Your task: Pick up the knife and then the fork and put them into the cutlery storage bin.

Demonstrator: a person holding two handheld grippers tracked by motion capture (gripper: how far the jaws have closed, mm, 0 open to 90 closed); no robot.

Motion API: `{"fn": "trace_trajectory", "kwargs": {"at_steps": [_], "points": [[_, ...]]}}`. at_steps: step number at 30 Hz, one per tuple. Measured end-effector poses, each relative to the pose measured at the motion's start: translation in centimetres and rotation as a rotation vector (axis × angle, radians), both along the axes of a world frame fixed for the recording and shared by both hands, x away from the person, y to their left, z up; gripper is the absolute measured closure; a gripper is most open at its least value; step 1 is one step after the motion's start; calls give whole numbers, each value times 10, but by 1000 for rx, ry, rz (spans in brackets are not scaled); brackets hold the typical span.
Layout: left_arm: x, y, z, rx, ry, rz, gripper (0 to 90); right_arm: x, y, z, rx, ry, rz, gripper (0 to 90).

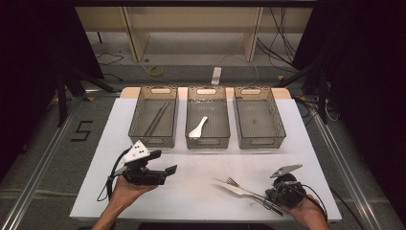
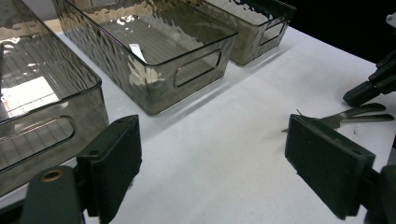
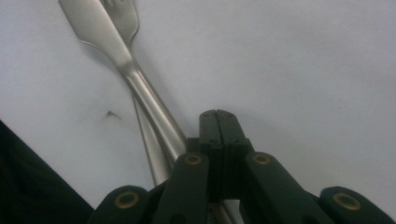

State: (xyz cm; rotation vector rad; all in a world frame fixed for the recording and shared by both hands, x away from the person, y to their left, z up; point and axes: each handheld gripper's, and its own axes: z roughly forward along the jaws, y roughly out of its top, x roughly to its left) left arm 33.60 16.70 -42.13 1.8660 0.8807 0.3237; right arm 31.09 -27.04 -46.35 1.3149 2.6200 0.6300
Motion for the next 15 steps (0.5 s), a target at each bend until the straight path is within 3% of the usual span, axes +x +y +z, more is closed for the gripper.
{"fn": "trace_trajectory", "kwargs": {"at_steps": [10,15], "points": [[0,0,0,2,-1,-1,182,-1,3,2,-20,7,20,894],[-1,-1,0,5,-4,-3,182,3,-1,12,11,-27,20,793]]}}
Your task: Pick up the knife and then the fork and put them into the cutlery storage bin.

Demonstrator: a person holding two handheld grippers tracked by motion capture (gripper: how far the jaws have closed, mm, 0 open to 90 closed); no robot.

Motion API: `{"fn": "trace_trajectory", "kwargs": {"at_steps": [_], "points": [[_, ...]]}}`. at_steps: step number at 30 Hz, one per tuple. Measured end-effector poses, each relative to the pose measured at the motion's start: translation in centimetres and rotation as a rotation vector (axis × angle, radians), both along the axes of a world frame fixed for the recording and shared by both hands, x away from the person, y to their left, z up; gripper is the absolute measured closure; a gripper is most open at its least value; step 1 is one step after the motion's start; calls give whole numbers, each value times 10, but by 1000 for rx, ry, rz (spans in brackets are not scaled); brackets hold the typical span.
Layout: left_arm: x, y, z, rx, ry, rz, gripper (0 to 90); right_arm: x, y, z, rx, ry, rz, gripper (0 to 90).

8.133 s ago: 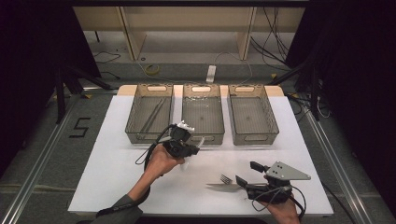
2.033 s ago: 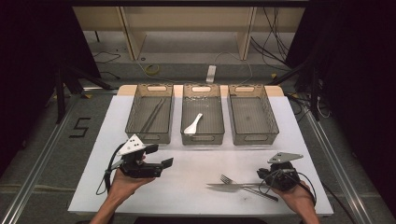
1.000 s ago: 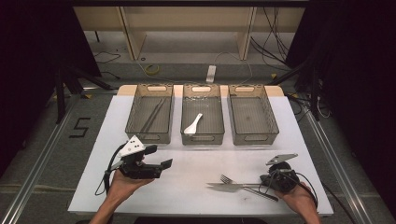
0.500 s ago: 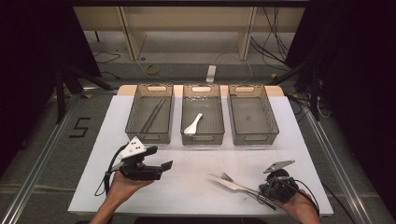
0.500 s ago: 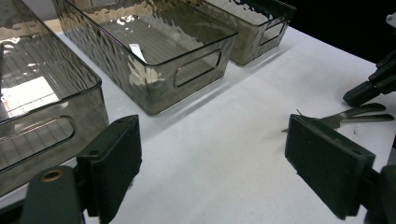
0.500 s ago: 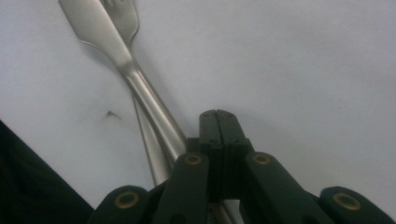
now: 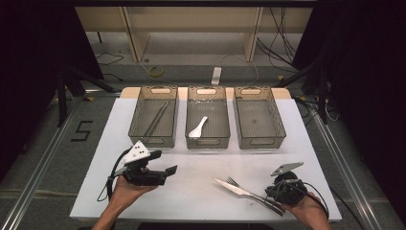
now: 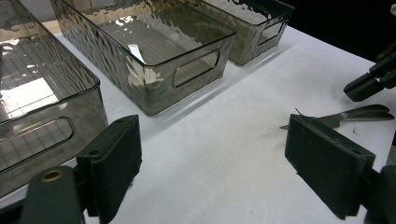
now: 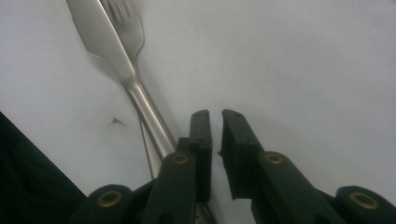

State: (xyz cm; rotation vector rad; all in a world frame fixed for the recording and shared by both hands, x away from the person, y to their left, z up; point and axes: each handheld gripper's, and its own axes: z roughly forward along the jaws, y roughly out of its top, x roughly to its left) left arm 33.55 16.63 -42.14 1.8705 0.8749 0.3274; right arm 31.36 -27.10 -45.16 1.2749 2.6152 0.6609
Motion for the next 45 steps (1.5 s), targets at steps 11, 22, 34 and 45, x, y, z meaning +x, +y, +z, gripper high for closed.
{"fn": "trace_trajectory", "kwargs": {"at_steps": [11,22,34,45], "points": [[0,0,0,-4,-3,3,182,2,20,6,13,39,146,461],[0,1,1,-3,-4,1,181,8,44,-3,-59,70,200,503],[0,1,0,-4,-3,2,182,10,53,-7,-113,80,239,670],[0,0,0,2,-2,-1,181,12,57,-7,-147,83,280,742]]}}
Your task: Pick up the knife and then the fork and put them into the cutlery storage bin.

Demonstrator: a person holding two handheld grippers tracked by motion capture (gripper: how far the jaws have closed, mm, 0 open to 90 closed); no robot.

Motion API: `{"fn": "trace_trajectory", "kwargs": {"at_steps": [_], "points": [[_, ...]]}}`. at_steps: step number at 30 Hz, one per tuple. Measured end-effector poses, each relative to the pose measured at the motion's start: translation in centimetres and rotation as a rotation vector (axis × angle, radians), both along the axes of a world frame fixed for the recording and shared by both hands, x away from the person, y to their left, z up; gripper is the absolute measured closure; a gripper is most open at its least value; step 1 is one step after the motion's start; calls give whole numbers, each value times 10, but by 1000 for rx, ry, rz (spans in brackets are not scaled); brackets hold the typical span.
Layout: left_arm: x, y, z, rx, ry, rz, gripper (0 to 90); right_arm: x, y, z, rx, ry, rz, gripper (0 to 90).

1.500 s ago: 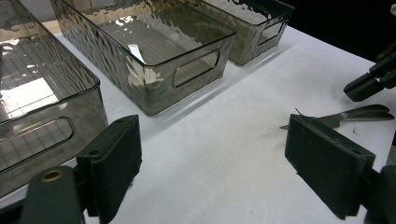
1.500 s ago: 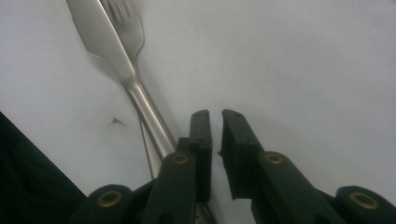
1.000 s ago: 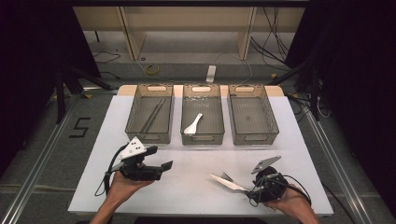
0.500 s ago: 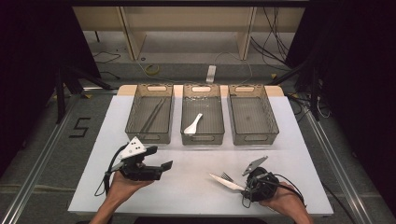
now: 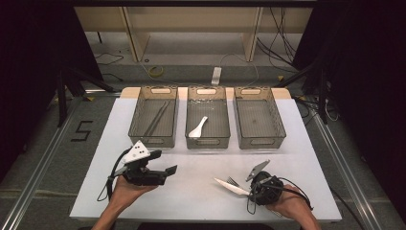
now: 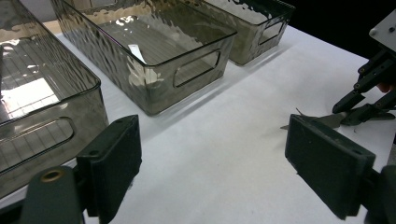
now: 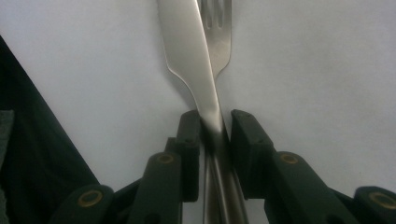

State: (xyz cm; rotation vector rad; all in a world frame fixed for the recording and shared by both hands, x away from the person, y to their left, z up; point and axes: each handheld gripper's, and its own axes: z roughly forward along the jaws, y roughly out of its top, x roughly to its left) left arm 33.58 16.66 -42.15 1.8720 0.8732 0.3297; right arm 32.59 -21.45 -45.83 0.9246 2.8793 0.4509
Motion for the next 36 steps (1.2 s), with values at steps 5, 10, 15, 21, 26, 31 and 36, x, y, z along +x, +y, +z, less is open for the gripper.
{"fn": "trace_trajectory", "kwargs": {"at_steps": [5,10,15,21,26,31,36], "points": [[0,0,0,-2,4,-3,181,-1,1,0,-9,-14,50,789],[0,-1,-1,5,6,-10,182,-2,1,1,-4,-15,62,805],[0,-1,-1,4,7,-10,182,-2,0,4,-1,-24,67,807],[0,-1,0,1,7,-9,182,-2,-4,11,21,-51,60,809],[0,0,0,-10,7,-5,182,-2,-8,17,35,-82,45,810],[0,1,1,-17,-1,0,182,0,-11,25,64,-106,19,810],[0,2,1,-22,-2,1,182,6,-15,32,83,-128,-9,810]]}}
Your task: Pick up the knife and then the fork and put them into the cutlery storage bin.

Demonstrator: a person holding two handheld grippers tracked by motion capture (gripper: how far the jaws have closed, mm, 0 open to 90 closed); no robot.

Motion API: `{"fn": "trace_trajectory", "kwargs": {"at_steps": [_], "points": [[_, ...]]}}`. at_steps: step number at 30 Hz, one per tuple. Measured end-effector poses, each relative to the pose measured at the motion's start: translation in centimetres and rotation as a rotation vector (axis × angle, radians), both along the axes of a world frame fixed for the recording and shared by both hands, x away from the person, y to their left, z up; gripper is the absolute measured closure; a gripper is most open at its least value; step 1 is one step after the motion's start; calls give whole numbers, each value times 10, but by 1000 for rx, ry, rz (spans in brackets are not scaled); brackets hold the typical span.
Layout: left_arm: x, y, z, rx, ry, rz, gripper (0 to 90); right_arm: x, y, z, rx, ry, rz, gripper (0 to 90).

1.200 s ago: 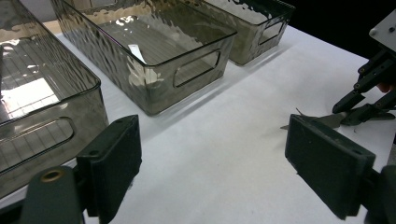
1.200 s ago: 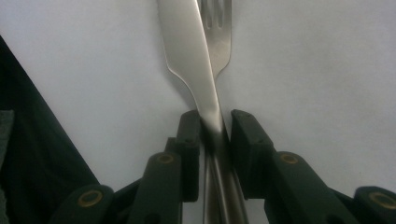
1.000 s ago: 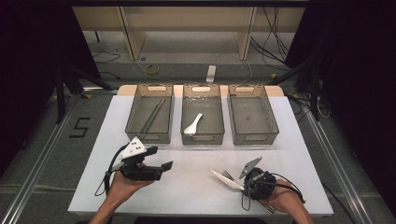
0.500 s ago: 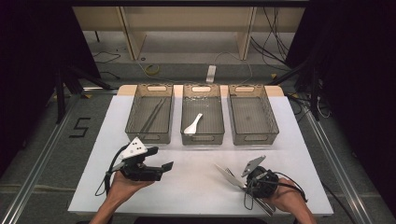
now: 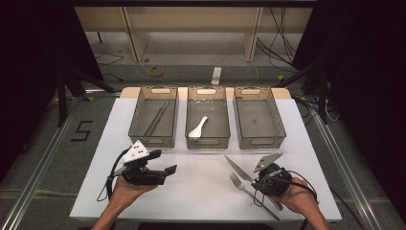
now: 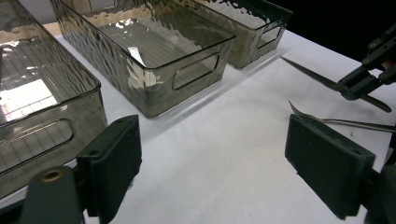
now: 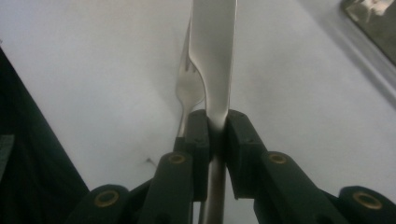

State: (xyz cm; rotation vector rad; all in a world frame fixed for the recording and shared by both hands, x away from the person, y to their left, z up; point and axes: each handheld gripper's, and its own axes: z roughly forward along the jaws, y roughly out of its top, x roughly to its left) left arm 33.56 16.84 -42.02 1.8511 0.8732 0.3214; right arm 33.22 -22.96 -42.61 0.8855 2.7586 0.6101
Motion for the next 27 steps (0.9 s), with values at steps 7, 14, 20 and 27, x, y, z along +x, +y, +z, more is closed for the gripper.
{"fn": "trace_trajectory", "kwargs": {"at_steps": [7,14,20,27], "points": [[0,4,1,-34,-2,17,182,13,-6,10,32,-29,-23,810],[-2,7,2,-38,-5,26,182,26,-9,19,63,-61,-60,810],[-3,11,3,-48,-9,36,181,38,-12,26,97,-84,-94,810],[-4,11,3,-45,-14,28,181,53,-16,38,109,-107,-125,810]]}}
